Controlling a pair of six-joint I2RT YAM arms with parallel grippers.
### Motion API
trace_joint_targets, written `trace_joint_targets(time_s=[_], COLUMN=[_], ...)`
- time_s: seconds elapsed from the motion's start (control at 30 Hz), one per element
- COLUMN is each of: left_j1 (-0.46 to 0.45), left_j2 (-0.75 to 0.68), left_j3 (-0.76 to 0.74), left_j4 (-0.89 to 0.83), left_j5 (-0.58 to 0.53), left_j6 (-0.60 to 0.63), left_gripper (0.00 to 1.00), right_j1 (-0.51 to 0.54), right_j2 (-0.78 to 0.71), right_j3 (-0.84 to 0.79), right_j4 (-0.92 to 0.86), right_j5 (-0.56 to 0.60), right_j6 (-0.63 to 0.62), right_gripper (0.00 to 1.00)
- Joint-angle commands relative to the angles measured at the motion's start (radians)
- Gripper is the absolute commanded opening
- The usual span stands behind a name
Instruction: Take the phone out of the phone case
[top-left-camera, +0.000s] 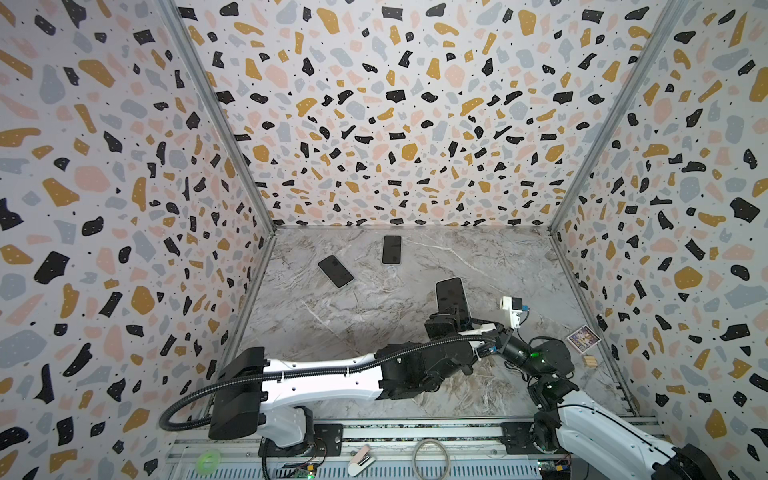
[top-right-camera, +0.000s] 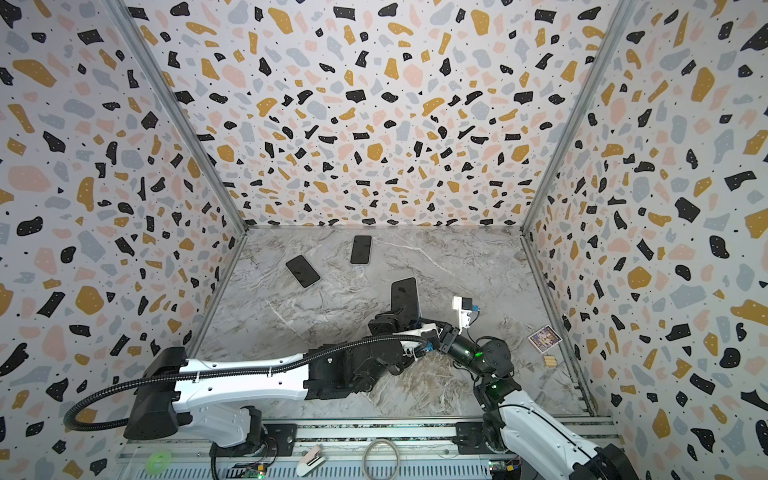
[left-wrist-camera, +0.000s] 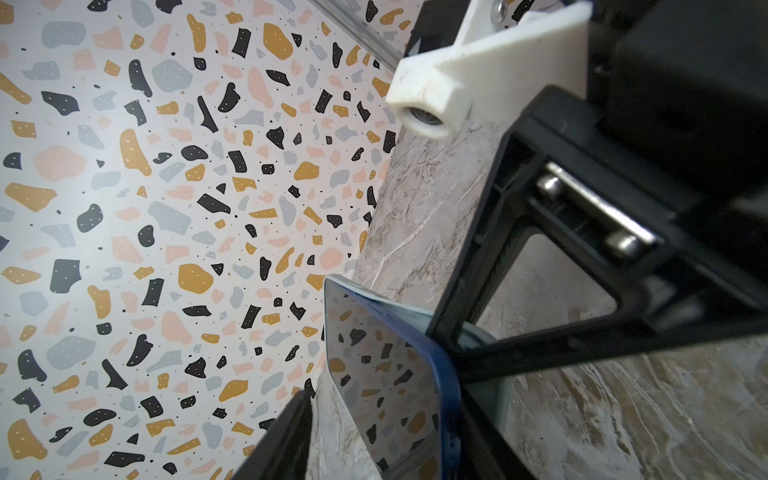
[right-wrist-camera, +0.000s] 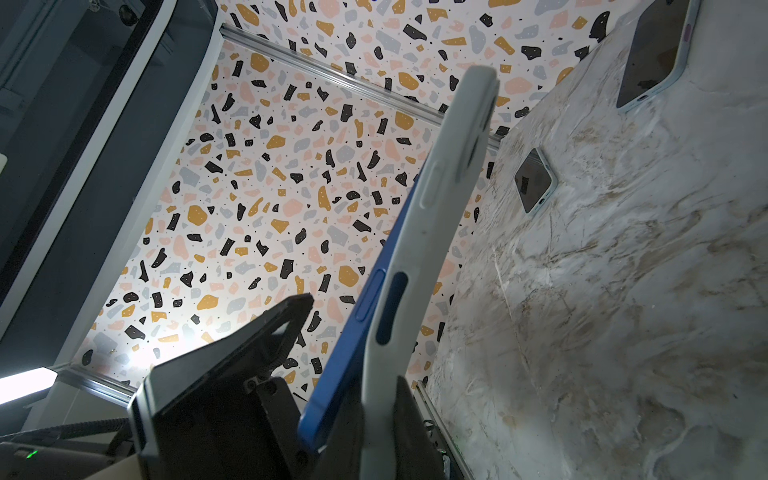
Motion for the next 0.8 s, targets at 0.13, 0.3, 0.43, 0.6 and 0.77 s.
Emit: trace_joint_targets(time_s=[0.13, 0.3, 0.43, 0.6, 0.77], left_j1=[0.014, 0.018, 0.023, 0.027, 0.031], left_j2=[-0.009, -0.012, -0.015, -0.022, -0.033], left_j3=[0.023, 0.021, 0.022, 0.016, 0.010], left_j4=[0.068, 0.067, 0.068, 0.069, 0.075], left_j5=[0.006, 0.012, 0.017, 0.034, 0.049], left_j6=[-0.003, -0.008, -0.011, -0.017, -0.020], left_gripper=[0.46, 0.41, 0.38, 0.34, 0.30], right_j1=[0.013, 0.014, 0.013, 0.014, 0.014], right_j2=[-0.021, -0.023, -0.027, -0.026, -0.029], right_j3=[0.017, 0.016, 0.016, 0.018, 0.017], right_j4=[0.086, 0.084, 0.084, 0.083, 0.079], right_j5=[-0.038, -0.037, -0.035, -0.035, -0.032], right_j6=[-0.011, -0.011, -0.013, -0.013, -0.016], right_gripper=[0.00, 0.00, 0.00, 0.00, 0.00])
